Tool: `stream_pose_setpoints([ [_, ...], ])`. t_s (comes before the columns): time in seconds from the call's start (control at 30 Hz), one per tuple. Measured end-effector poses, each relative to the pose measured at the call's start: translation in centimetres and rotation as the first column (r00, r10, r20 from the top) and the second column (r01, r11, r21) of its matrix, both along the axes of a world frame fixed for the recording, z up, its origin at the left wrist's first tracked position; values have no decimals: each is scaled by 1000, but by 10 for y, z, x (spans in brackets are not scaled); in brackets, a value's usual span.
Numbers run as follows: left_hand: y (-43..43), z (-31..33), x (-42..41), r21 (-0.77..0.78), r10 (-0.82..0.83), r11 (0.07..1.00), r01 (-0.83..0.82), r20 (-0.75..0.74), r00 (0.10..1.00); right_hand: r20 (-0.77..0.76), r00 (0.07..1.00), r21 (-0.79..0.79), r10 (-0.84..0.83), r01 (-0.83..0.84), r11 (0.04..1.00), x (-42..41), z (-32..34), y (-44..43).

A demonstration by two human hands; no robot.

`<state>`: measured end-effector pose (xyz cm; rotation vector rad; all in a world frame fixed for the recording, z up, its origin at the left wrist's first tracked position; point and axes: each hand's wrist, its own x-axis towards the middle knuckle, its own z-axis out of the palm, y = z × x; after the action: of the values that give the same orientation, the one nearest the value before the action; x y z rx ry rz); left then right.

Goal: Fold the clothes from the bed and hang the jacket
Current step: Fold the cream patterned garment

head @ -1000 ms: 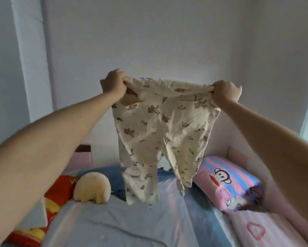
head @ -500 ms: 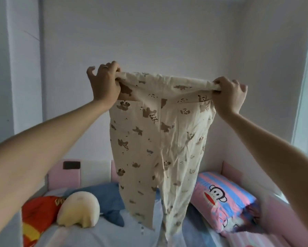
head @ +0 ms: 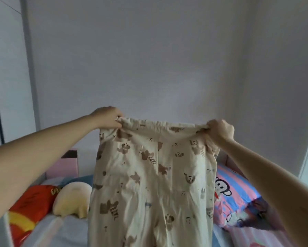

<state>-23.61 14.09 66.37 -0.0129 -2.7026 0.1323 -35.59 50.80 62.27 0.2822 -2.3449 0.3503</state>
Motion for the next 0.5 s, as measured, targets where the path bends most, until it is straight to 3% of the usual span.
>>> stream_pose_setpoints([
  [0.07, -1, -24, -24, -37, 78, 996, -77, 13, 997, 65, 998, -27, -20, 22, 999, -27, -26, -11],
  [0.13, -3, -30, -41, -42, 132, 990, -137, -99, 986, 63, 998, -123, -25, 33, 992, -47, -24, -22],
  [0.23, 4, 7, -60, 27, 153, 988, -154, -381, 912, -112, 993, -251, -27, -2, 968, -64, 27, -31],
  [0.33, 16, 66, -60, 78, 145, 989, -122, -571, 808, -301, 953, -317, -21, -80, 945, -56, 94, -28],
  [0.4, 25, 98, -50, 82, 131, 991, -102, -642, 755, -377, 926, -316, -9, -119, 941, -43, 125, -17],
  [0.5, 34, 103, -27, 49, 112, 993, -106, -661, 742, -372, 928, -308, -31, -92, 947, -18, 136, 1],
])
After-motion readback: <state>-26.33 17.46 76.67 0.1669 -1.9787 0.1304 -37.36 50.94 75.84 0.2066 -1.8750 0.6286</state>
